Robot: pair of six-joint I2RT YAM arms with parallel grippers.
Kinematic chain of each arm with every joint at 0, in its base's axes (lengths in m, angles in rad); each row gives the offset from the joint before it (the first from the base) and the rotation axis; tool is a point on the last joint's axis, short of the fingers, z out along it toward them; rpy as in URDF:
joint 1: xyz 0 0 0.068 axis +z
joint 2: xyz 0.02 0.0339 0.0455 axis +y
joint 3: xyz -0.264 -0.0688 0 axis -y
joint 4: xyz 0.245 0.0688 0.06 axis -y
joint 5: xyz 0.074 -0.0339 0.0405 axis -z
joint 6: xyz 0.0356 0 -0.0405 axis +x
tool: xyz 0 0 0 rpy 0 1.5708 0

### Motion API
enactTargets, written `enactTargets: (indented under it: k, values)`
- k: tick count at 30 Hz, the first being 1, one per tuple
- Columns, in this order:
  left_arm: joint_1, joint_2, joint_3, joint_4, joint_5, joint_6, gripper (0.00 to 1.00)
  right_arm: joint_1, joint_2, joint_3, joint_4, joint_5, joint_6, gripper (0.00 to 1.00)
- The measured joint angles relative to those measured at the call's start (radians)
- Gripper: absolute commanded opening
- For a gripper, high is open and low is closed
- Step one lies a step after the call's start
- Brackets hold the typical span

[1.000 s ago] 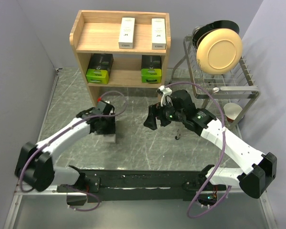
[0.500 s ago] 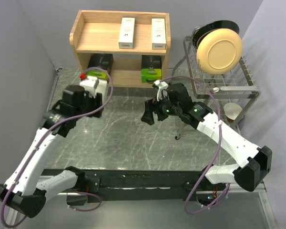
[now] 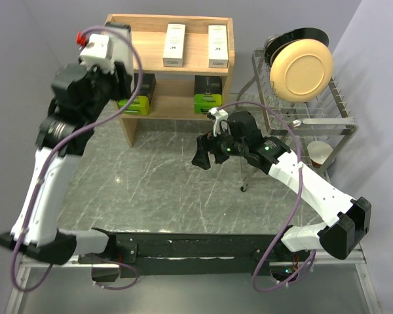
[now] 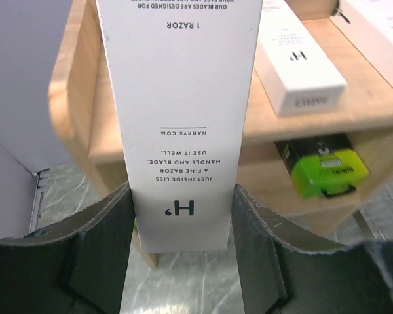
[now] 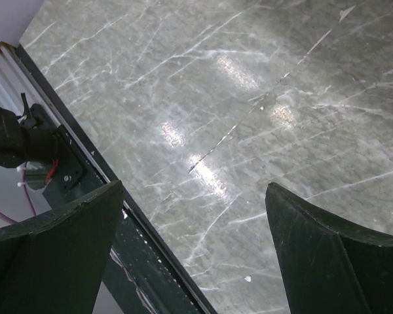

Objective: Place and organize the shaving razors onto the shelf

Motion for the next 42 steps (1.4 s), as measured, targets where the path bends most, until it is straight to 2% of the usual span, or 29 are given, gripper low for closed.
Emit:
enactTargets:
  k: [8, 18, 24, 25, 34, 38, 40, 42]
  values:
    - [0.0, 0.238, 0.172, 0.037, -0.038, 0.013, 0.43, 0.0, -0.028, -0.025, 0.005, 0.001, 0.001, 0.96]
    - [0.0, 0.291, 0.246, 0.058, -0.089, 0.014, 0.49, 0.0, -0.076, -0.052, 0.011, 0.001, 0.001, 0.96]
    - [0.016, 0.34, 0.296, 0.065, -0.111, 0.012, 0.72, 0.0, -0.079, -0.068, 0.008, 0.001, 0.004, 0.97]
    - [0.02, 0.362, 0.318, 0.066, -0.123, 0.01, 0.79, 0.0, -0.079, -0.068, 0.008, 0.001, 0.004, 0.97]
    - [0.039, 0.428, 0.396, 0.096, -0.171, 0.013, 0.92, -0.002, -0.081, -0.069, 0.009, 0.001, 0.005, 0.97]
    - [0.039, 0.426, 0.461, 0.136, -0.157, 0.012, 0.92, -0.003, -0.091, -0.082, 0.013, 0.001, 0.009, 0.97]
    - [0.039, 0.416, 0.496, 0.156, -0.132, 0.013, 0.82, -0.003, -0.097, -0.089, 0.012, 0.001, 0.012, 0.97]
    - [0.039, 0.396, 0.502, 0.171, -0.098, 0.011, 0.65, -0.004, -0.098, -0.09, 0.013, 0.002, 0.013, 0.97]
